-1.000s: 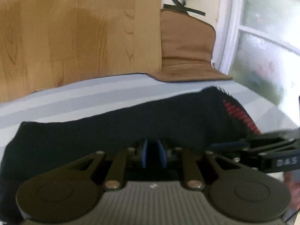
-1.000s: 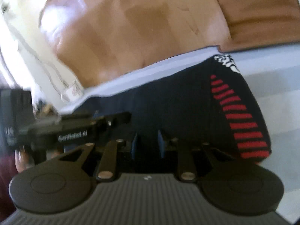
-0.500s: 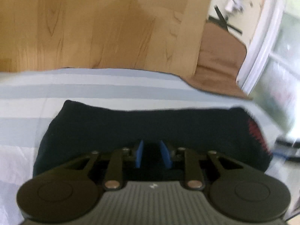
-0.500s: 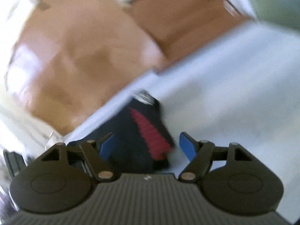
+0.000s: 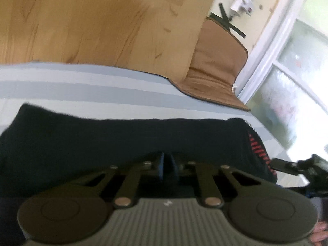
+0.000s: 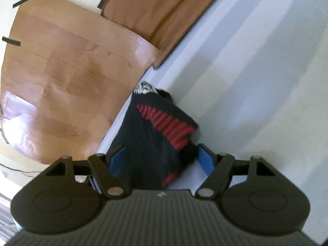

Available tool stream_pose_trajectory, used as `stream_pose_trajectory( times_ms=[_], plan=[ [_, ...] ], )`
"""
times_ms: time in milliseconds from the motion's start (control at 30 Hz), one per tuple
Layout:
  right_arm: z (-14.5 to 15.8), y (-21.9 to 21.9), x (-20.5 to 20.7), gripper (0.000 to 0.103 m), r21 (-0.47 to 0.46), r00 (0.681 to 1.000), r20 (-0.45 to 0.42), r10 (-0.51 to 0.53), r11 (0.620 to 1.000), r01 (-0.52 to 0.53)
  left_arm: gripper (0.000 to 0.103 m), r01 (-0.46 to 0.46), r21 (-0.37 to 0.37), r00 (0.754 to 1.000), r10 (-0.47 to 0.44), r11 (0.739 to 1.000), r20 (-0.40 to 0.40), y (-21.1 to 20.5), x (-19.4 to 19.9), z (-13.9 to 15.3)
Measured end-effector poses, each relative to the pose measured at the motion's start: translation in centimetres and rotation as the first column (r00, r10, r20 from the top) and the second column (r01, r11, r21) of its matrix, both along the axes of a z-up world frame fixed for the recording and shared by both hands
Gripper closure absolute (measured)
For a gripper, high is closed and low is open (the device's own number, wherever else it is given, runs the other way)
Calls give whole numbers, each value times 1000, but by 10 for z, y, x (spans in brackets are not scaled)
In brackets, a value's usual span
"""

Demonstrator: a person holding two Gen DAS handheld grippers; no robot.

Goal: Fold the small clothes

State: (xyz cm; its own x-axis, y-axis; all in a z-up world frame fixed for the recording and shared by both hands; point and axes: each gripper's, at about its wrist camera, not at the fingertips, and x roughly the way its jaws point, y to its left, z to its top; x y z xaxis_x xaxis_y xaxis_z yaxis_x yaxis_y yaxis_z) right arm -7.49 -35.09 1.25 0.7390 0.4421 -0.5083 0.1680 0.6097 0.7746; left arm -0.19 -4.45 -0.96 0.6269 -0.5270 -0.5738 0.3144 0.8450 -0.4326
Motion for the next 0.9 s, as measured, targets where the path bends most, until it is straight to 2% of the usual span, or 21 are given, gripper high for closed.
stream_pose_trajectory(
  times_ms=[100, 267, 300, 333, 400, 467, 500, 567, 700, 800, 833, 900],
  plan=[
    [-4, 5, 9, 27, -5, 998, 57, -29, 1000, 29, 97, -6, -56, 1000, 5, 998, -29, 9, 3, -4],
    [-5, 30, 6, 25, -158, 988, 151, -20, 987, 44, 97, -12, -95, 998, 7, 995, -54, 14, 6, -7],
    [-6, 31, 6, 28, -169, 987, 159, -14, 985, 41, 97, -13, -98, 998, 7, 995, -57, 15, 7, -7],
    [-7, 32, 8, 31, -179, 987, 162, 3, 984, 26, 97, -15, -99, 998, 9, 995, -58, 14, 7, -7],
    [-10, 32, 14, 54, -174, 989, 145, 23, 985, 2, 97, -17, -93, 998, 12, 996, -54, 12, 7, -7],
    [-13, 30, 22, 68, -128, 992, 115, 42, 991, -28, 97, -18, -81, 999, 14, 997, -46, 11, 5, -6],
    [-12, 28, 23, 71, -111, 993, 114, 41, 993, -28, 97, -17, -73, 999, 14, 997, -41, 10, 5, -5],
    [-2, 30, 21, 73, -165, 989, 136, 66, 985, -43, 97, -17, -59, 999, 16, 998, -30, 9, 3, -5],
    [23, 43, 12, 74, -297, 970, 204, 133, 952, -68, 97, -18, -39, 1000, 17, 999, -15, 7, 1, -4],
    [39, 63, 9, 74, -411, 950, 244, 195, 908, -81, 97, -29, -73, 999, 27, 997, -28, 15, 1, 0],
    [44, 73, 7, 74, -457, 939, 258, 226, 885, -87, 92, -49, -93, 999, 47, 994, -26, 23, 0, 5],
    [57, 96, 3, 74, -554, 910, 283, 302, 826, -101, 81, -114, -161, 991, 123, 980, 46, 51, -10, 22]
  ],
)
